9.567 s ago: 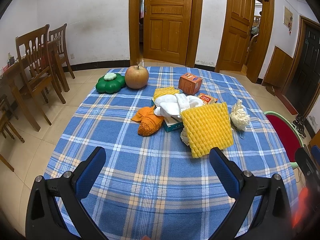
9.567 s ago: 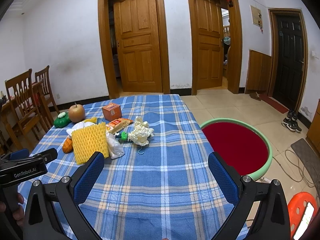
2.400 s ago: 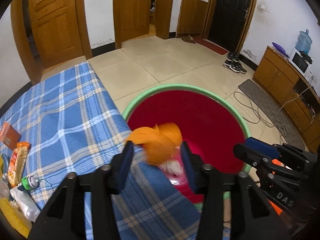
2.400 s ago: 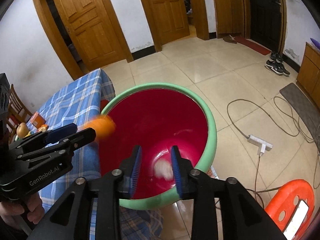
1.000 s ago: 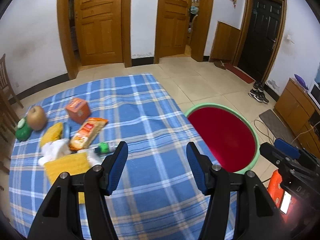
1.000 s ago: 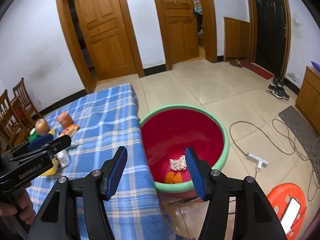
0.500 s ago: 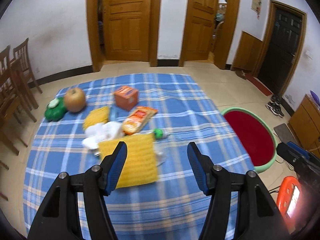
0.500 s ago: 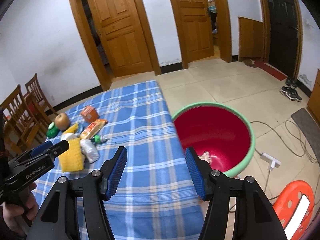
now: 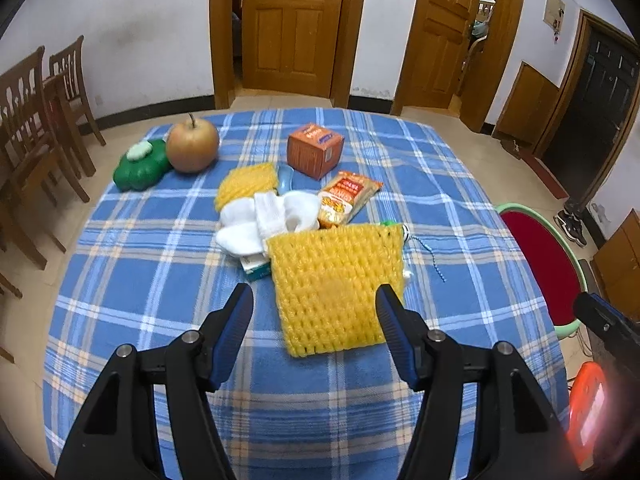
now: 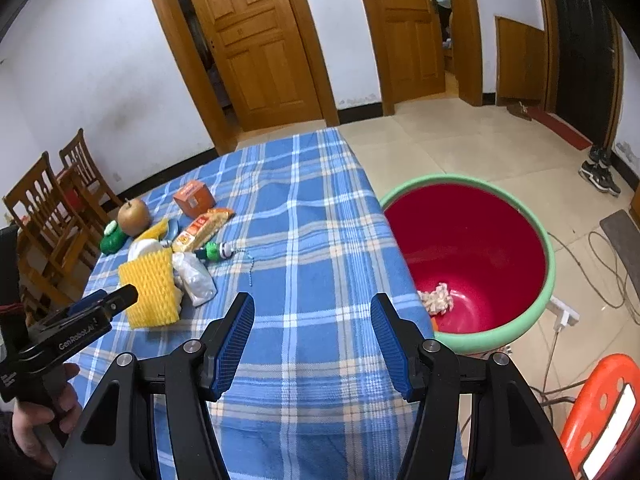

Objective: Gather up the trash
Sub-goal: 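Grasp the yellow foam net sleeve with the left gripper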

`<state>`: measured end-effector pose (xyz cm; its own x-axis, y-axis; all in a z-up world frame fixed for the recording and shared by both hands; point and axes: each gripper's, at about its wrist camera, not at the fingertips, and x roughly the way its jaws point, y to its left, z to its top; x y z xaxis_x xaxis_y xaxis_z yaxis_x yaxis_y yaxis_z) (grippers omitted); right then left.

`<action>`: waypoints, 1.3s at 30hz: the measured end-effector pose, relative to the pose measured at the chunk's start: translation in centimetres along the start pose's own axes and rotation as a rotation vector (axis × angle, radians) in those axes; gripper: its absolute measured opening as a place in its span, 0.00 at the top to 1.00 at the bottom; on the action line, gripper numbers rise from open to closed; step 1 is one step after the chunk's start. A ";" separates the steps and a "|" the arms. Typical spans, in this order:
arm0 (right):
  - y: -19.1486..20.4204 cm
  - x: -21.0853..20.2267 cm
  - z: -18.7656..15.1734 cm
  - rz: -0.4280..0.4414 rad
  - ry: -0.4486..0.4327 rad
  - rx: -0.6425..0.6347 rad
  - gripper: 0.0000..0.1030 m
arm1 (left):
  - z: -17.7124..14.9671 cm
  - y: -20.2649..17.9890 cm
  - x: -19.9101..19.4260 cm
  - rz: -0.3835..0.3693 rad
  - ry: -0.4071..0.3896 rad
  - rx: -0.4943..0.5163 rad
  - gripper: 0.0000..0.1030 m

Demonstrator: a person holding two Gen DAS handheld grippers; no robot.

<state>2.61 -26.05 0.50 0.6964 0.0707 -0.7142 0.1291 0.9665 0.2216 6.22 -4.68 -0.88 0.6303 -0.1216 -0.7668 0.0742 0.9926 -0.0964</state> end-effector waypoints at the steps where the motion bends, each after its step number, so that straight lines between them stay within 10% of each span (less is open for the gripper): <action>1: -0.1 0.1 -0.1 0.001 0.005 0.004 0.40 | 0.0 -0.1 0.3 -0.002 0.005 0.001 0.38; 16: -1.3 1.9 -0.7 -0.003 0.050 0.036 0.40 | -0.5 -0.8 3.5 -0.048 0.066 -0.004 0.38; 28: -0.4 1.7 -0.9 0.007 0.049 0.011 0.40 | -0.6 0.3 0.6 -0.155 0.018 -0.036 0.84; 39: 2.9 0.6 -0.4 0.040 0.031 -0.053 0.40 | -0.1 3.4 -3.1 -0.133 -0.065 -0.068 0.88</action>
<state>3.12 -23.12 0.38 0.6782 0.1167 -0.7255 0.0629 0.9745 0.2156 4.47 -0.98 1.08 0.6670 -0.2494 -0.7020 0.1096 0.9649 -0.2387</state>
